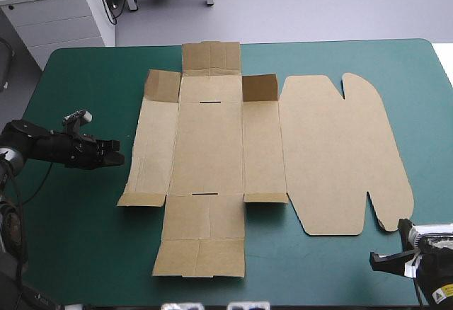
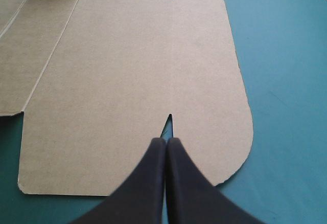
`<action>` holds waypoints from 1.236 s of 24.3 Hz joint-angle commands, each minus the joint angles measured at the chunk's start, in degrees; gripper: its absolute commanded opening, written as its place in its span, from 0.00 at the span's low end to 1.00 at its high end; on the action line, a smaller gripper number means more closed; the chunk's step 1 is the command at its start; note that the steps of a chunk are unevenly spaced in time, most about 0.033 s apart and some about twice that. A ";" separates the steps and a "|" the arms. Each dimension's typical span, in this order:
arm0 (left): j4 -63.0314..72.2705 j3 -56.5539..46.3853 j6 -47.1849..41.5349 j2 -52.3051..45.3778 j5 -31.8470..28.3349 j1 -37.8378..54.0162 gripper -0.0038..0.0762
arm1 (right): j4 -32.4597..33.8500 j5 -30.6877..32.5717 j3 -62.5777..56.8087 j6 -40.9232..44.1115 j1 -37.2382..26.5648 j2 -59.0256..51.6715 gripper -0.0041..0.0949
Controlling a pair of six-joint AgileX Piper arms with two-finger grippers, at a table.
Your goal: Fold the box
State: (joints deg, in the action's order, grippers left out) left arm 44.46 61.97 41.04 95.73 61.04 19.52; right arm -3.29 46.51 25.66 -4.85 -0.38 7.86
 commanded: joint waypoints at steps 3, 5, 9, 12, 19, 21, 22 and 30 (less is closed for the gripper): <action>2.63 1.66 0.13 -1.40 -0.43 -1.79 0.23 | 0.39 -3.70 1.50 -0.46 -0.27 1.23 0.02; 2.75 1.66 0.13 -1.32 -0.43 -1.79 0.39 | 0.39 -3.70 1.50 -0.46 -0.27 1.23 0.02; 2.75 1.66 -1.95 -1.01 -1.48 -1.79 0.56 | 0.39 -3.70 1.50 -0.46 -0.27 1.23 0.02; 3.00 1.66 -2.79 0.92 -1.12 -2.37 0.56 | 0.39 -3.70 1.50 -0.46 -0.27 1.23 0.02; 2.63 1.66 -3.99 4.45 -0.68 -7.78 0.56 | 0.39 -3.70 1.50 -0.46 -0.27 1.23 0.02; 2.78 2.46 -3.82 4.45 -0.95 -7.53 0.41 | 0.39 -3.70 1.50 -0.46 -0.27 1.23 0.02; 1.96 3.05 -3.82 4.45 -0.43 -7.53 0.33 | 0.39 -3.70 1.50 -0.46 -0.27 1.23 0.02; -2.37 5.50 -4.59 4.45 1.29 -7.53 0.05 | 0.39 -3.70 1.50 -0.46 -0.27 1.23 0.02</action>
State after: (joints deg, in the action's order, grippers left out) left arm 42.44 65.98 36.59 102.43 62.09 12.34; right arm -3.23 46.54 25.66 -4.85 -0.38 7.86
